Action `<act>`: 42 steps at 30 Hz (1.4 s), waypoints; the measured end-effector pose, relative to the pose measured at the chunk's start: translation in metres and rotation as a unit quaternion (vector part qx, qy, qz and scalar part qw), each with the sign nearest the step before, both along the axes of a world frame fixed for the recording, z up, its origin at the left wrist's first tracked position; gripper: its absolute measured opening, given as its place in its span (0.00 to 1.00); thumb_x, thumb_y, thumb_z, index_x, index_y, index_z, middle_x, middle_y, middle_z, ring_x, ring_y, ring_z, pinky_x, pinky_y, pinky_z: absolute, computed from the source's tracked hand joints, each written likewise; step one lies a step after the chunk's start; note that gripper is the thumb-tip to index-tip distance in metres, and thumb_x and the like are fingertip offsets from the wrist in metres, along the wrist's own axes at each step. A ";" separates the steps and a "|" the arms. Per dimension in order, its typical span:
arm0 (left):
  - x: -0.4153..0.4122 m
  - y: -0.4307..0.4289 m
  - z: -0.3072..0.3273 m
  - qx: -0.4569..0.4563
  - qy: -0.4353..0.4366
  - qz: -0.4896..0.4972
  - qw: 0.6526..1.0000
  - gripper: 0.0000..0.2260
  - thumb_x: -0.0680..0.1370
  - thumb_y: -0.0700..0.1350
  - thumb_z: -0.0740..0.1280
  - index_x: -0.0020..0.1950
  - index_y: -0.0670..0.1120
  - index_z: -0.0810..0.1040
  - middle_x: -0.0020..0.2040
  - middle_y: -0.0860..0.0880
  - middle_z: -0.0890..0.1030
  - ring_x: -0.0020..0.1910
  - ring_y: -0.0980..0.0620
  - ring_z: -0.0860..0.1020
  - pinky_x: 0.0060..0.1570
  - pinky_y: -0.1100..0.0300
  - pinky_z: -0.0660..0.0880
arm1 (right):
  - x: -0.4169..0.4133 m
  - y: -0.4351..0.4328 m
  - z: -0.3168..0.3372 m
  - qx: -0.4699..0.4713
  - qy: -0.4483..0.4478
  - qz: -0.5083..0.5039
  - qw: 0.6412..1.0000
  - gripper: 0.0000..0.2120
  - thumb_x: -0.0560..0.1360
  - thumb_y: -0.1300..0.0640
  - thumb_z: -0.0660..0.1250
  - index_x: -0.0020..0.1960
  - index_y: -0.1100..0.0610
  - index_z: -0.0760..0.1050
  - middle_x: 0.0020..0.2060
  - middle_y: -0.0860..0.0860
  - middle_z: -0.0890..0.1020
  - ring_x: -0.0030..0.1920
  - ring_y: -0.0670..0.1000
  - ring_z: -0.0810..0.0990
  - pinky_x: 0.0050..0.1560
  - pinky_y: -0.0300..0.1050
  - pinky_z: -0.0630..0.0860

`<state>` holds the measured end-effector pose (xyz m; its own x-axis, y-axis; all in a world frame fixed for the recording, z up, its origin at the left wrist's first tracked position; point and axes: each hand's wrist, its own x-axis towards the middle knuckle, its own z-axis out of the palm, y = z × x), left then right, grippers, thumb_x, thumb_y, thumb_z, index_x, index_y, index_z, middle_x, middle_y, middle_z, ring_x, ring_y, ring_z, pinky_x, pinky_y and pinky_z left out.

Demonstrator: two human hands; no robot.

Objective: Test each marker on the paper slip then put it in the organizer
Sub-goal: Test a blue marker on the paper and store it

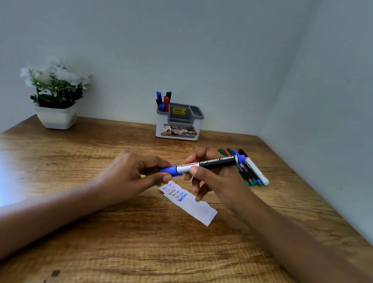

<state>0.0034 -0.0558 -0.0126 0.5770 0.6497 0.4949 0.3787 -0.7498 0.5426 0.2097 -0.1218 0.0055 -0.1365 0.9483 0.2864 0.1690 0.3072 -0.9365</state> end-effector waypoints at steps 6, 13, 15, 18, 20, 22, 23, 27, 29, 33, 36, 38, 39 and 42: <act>0.008 -0.012 -0.001 0.113 -0.028 0.057 0.992 0.16 0.73 0.58 0.65 0.53 0.51 0.84 0.37 0.59 0.84 0.32 0.62 0.81 0.34 0.73 0.74 | -0.008 0.000 -0.004 -0.017 0.073 -0.037 0.997 0.02 0.76 0.60 0.65 0.45 0.59 0.72 0.30 0.53 0.80 0.23 0.48 0.72 0.22 0.39 0.66; 0.011 -0.002 0.002 0.325 0.007 0.055 0.944 0.15 0.76 0.53 0.63 0.49 0.44 0.84 0.35 0.53 0.83 0.28 0.61 0.75 0.26 0.65 0.73 | -0.016 0.003 -0.005 -0.118 0.181 -0.089 0.972 0.09 0.73 0.52 0.68 0.38 0.57 0.77 0.27 0.51 0.79 0.20 0.46 0.71 0.21 0.35 0.65; 0.014 0.001 0.002 0.372 0.024 0.044 0.927 0.14 0.76 0.51 0.64 0.49 0.43 0.84 0.35 0.52 0.82 0.28 0.55 0.78 0.23 0.60 0.74 | -0.014 0.005 -0.005 -0.151 0.191 -0.107 0.964 0.11 0.72 0.49 0.69 0.37 0.57 0.77 0.26 0.50 0.79 0.20 0.45 0.70 0.22 0.35 0.65; 0.019 0.003 0.005 0.400 0.034 0.043 0.915 0.11 0.75 0.49 0.67 0.49 0.44 0.84 0.36 0.51 0.83 0.30 0.53 0.79 0.23 0.57 0.75 | -0.010 0.007 -0.004 -0.139 0.201 -0.101 0.965 0.10 0.67 0.49 0.71 0.38 0.56 0.77 0.27 0.49 0.77 0.23 0.44 0.71 0.22 0.36 0.68; 0.024 0.004 0.011 0.371 0.010 0.059 0.927 0.13 0.75 0.52 0.67 0.51 0.46 0.83 0.39 0.52 0.84 0.31 0.57 0.79 0.24 0.57 0.76 | -0.008 0.007 0.002 -0.111 0.203 -0.086 0.969 0.10 0.65 0.51 0.72 0.41 0.56 0.78 0.30 0.50 0.78 0.26 0.44 0.73 0.24 0.36 0.70; 0.030 0.006 0.018 0.334 -0.017 0.086 0.938 0.18 0.73 0.59 0.65 0.55 0.48 0.82 0.42 0.53 0.84 0.32 0.60 0.76 0.29 0.60 0.76 | -0.003 0.008 0.010 -0.080 0.204 -0.092 0.971 0.10 0.65 0.54 0.72 0.45 0.55 0.78 0.33 0.49 0.79 0.31 0.45 0.75 0.27 0.38 0.73; 0.034 0.008 0.020 0.306 -0.024 0.105 0.946 0.22 0.72 0.63 0.65 0.58 0.51 0.80 0.45 0.53 0.84 0.35 0.59 0.77 0.34 0.61 0.76 | 0.001 0.009 0.015 -0.060 0.202 -0.110 0.971 0.08 0.67 0.55 0.71 0.46 0.54 0.78 0.36 0.48 0.79 0.35 0.45 0.77 0.30 0.39 0.74; 0.047 0.030 0.018 0.092 -0.068 0.172 0.978 0.37 0.66 0.67 0.69 0.72 0.57 0.65 0.69 0.53 0.71 0.64 0.55 0.70 0.57 0.53 0.70 | 0.028 0.029 0.035 0.031 0.176 -0.125 0.976 0.03 0.76 0.58 0.64 0.43 0.52 0.73 0.46 0.50 0.82 0.51 0.52 0.80 0.50 0.48 0.79; 0.052 0.054 0.014 0.017 -0.105 0.209 0.972 0.39 0.68 0.62 0.72 0.75 0.55 0.61 0.73 0.50 0.65 0.69 0.52 0.66 0.63 0.51 0.68 | 0.035 0.044 0.046 0.041 0.062 -0.092 0.993 0.04 0.78 0.57 0.61 0.45 0.53 0.70 0.45 0.53 0.83 0.50 0.54 0.81 0.56 0.50 0.76; 0.066 0.106 0.007 -0.179 -0.168 0.255 0.935 0.41 0.71 0.53 0.74 0.78 0.54 0.54 0.77 0.46 0.57 0.73 0.44 0.62 0.67 0.46 0.65 | 0.035 0.087 0.074 0.054 -0.235 -0.156 0.958 0.15 0.80 0.47 0.57 0.51 0.57 0.75 0.32 0.49 0.77 0.31 0.45 0.78 0.41 0.48 0.76; 0.077 0.135 0.004 -0.250 -0.215 0.245 0.912 0.41 0.73 0.51 0.74 0.78 0.52 0.52 0.77 0.44 0.58 0.73 0.42 0.62 0.67 0.46 0.65 | 0.033 0.129 0.096 0.086 -0.376 -0.211 0.898 0.19 0.80 0.45 0.55 0.54 0.58 0.77 0.30 0.49 0.74 0.32 0.52 0.76 0.36 0.47 0.74; 0.083 0.150 0.003 -0.265 -0.223 0.226 0.911 0.41 0.72 0.51 0.74 0.78 0.52 0.52 0.76 0.43 0.60 0.73 0.41 0.64 0.68 0.45 0.66 | 0.035 0.158 0.107 0.102 -0.456 -0.230 0.854 0.18 0.80 0.47 0.55 0.54 0.58 0.78 0.32 0.51 0.75 0.36 0.53 0.74 0.32 0.44 0.67; 0.084 0.155 0.003 -0.269 -0.227 0.215 0.911 0.42 0.72 0.51 0.74 0.78 0.52 0.52 0.76 0.44 0.61 0.72 0.41 0.65 0.68 0.45 0.67 | 0.036 0.171 0.111 0.104 -0.495 -0.237 0.830 0.18 0.80 0.48 0.55 0.55 0.58 0.78 0.35 0.52 0.76 0.37 0.53 0.74 0.32 0.44 0.65; 0.087 0.164 0.001 -0.268 -0.238 0.188 0.915 0.40 0.72 0.48 0.74 0.77 0.51 0.53 0.74 0.45 0.65 0.70 0.43 0.68 0.68 0.46 0.68 | 0.039 0.204 0.120 0.075 -0.594 -0.237 0.765 0.16 0.80 0.54 0.54 0.57 0.61 0.76 0.45 0.57 0.78 0.41 0.54 0.73 0.32 0.44 0.64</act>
